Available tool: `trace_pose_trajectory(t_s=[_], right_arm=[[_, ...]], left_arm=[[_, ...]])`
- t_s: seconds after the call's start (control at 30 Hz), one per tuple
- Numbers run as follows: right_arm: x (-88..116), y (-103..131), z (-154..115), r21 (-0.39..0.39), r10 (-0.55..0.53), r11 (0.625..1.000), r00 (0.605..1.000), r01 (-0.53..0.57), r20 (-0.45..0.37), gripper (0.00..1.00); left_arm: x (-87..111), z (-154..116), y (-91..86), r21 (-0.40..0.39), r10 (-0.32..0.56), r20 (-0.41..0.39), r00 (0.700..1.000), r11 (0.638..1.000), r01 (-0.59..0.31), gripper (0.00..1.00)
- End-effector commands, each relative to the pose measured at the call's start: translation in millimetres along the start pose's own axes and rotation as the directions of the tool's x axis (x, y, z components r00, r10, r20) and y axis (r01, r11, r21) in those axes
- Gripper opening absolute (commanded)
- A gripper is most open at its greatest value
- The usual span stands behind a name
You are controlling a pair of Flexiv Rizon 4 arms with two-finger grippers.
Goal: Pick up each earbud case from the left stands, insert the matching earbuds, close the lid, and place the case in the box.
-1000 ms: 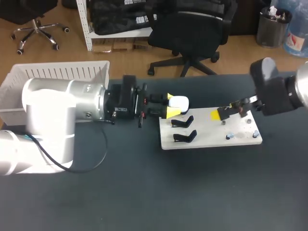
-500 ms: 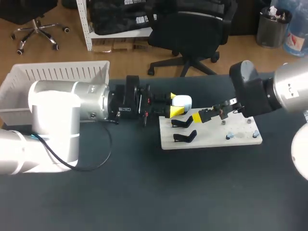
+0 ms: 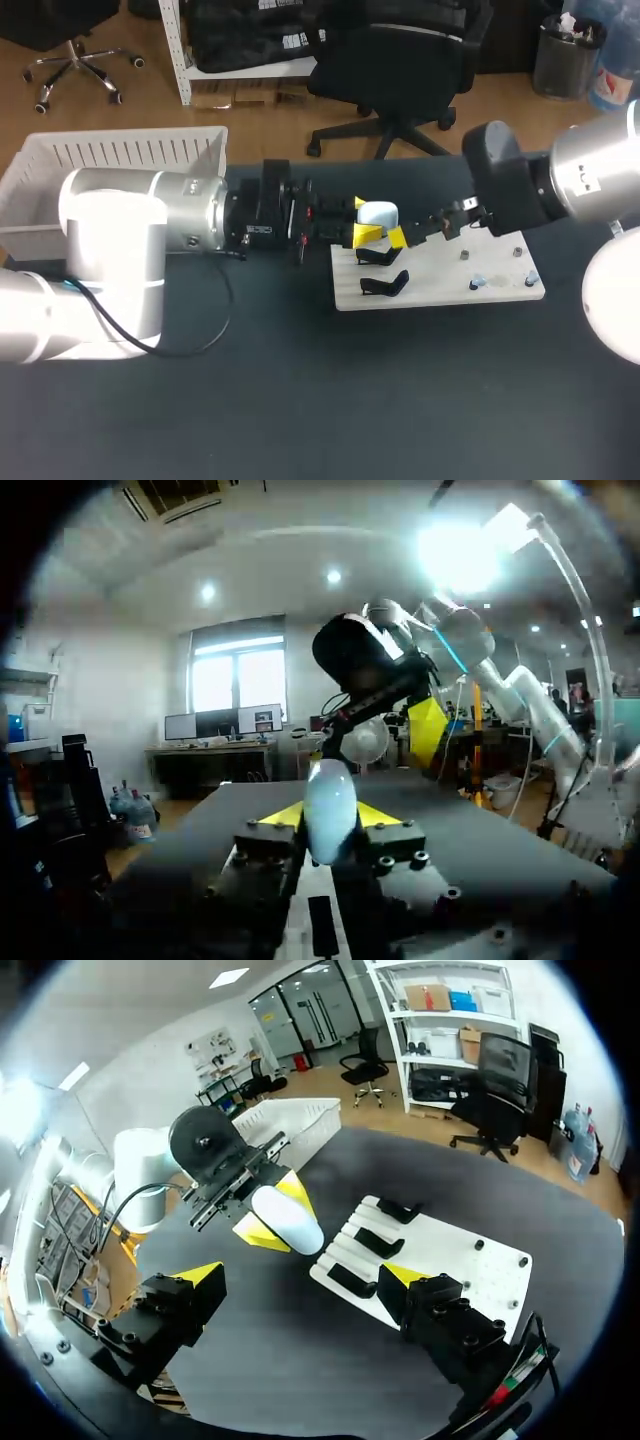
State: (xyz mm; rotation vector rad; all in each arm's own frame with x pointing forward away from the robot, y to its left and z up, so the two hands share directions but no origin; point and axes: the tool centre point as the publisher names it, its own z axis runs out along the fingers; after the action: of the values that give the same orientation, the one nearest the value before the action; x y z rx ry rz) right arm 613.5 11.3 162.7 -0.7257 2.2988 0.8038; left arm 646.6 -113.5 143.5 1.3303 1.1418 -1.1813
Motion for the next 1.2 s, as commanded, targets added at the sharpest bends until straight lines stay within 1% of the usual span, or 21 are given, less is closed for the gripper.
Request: trace_pose_trajectory(t_s=[0.03, 0.6, 1.2], right_arm=[[-7, -3, 5, -0.018, 0.0, 1.0, 1.0, 0.0, -0.004, 1.0], [-14, -7, 19, -0.027, 0.016, 0.999, 1.0, -0.016, -0.009, 1.0], [-11, -18, 26, -0.019, 0.047, 0.999, 0.999, -0.048, -0.02, 1.0]], left_arm=[[-0.2, 0, 0.3, 0.0, -0.001, -0.001, 1.0, 1.0, 0.001, 0.0], [-0.2, 0, 0.3, 0.0, -0.001, -0.001, 1.0, 1.0, 0.001, 0.0], [-0.2, 0, 0.3, 0.0, -0.001, -0.001, 1.0, 1.0, 0.001, 0.0]])
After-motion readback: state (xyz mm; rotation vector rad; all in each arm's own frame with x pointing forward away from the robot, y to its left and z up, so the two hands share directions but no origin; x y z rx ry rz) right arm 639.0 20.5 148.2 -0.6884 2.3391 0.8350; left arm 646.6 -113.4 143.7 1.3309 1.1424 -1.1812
